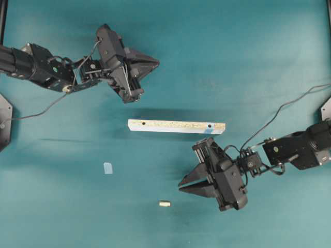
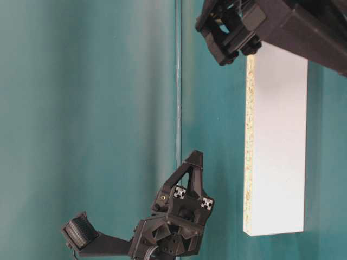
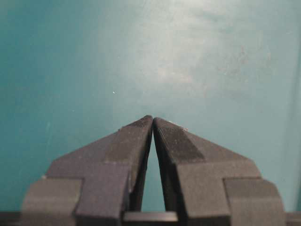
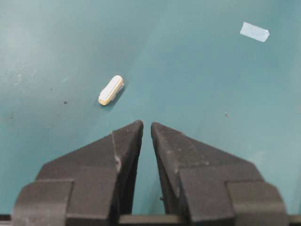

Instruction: Insert the rod into the hole on the wooden board.

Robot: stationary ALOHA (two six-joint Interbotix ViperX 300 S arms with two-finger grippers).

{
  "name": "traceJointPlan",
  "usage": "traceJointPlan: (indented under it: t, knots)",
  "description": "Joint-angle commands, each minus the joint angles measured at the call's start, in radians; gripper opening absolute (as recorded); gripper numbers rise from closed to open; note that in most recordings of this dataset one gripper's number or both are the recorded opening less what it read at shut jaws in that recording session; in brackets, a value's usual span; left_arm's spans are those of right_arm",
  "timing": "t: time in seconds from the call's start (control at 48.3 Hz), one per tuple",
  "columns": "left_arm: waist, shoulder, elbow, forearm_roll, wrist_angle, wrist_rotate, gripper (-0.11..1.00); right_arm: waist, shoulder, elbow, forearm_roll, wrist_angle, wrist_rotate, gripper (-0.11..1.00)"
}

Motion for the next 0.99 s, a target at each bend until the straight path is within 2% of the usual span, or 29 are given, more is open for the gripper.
traceJointPlan:
  t: [0.0, 0.041, 0.104, 0.186, 0.352, 0.559, 0.622, 0.725, 0.87, 0.912, 0.974]
  knots:
    - [-0.006, -0.037, -0.029, 0.038, 0.051, 0.0, 0.24, 0.011, -0.021, -0.018, -0.006, -0.006, 0.012, 0.24]
    - [-0.006, -0.044, -0.038, 0.038, 0.091, 0.002, 0.22, 0.011, -0.026, -0.02, -0.006, 0.011, 0.015, 0.22]
    - [-0.006, -0.06, -0.055, 0.037, 0.158, 0.003, 0.1, 0.011, -0.041, -0.028, -0.006, 0.051, 0.021, 0.08]
    - [-0.009, -0.092, -0.08, 0.037, 0.239, 0.006, 0.09, 0.009, -0.075, -0.037, -0.006, 0.13, 0.026, 0.0]
    - [-0.011, -0.169, -0.101, 0.038, 0.345, 0.011, 0.09, 0.012, -0.158, -0.051, -0.008, 0.293, 0.028, 0.0]
    - [-0.032, -0.213, -0.101, 0.038, 0.407, 0.0, 0.11, 0.014, -0.219, -0.052, -0.008, 0.405, 0.028, 0.0]
    - [-0.049, -0.23, -0.104, 0.038, 0.43, 0.002, 0.22, 0.014, -0.236, -0.054, -0.006, 0.433, 0.028, 0.0]
    - [-0.08, -0.253, -0.107, 0.038, 0.462, 0.008, 0.51, 0.014, -0.259, -0.066, -0.006, 0.506, 0.032, 0.0]
    - [-0.124, -0.291, -0.107, 0.04, 0.505, 0.008, 0.88, 0.014, -0.275, -0.095, -0.006, 0.626, 0.087, 0.02]
    - [-0.138, -0.301, -0.107, 0.04, 0.518, 0.006, 0.94, 0.014, -0.278, -0.106, -0.006, 0.658, 0.114, 0.08]
    - [-0.153, -0.311, -0.107, 0.04, 0.541, 0.002, 0.95, 0.014, -0.279, -0.124, -0.006, 0.706, 0.161, 0.21]
